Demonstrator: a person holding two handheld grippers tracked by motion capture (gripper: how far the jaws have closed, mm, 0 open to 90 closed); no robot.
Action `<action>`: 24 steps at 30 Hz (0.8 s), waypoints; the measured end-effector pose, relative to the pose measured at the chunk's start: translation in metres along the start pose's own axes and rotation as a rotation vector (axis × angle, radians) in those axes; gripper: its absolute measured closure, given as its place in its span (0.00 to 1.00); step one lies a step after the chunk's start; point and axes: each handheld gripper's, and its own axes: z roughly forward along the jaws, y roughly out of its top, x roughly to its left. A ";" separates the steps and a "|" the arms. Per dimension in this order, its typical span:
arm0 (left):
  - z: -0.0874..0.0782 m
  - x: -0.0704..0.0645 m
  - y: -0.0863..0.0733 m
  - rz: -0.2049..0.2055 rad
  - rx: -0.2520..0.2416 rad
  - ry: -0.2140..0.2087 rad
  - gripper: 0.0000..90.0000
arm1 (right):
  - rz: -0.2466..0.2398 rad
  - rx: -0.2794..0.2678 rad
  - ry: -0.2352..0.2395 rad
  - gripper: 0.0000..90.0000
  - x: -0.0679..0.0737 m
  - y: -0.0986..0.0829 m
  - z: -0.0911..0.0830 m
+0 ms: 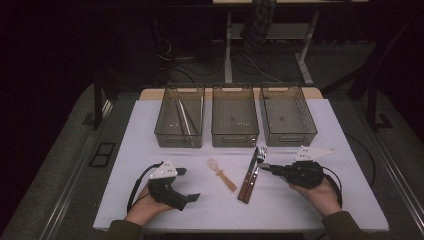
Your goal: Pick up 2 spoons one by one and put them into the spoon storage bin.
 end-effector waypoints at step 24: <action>0.000 0.001 0.000 -0.016 -0.014 0.005 0.00 | 0.064 -0.183 -0.068 0.98 -0.017 0.045 0.011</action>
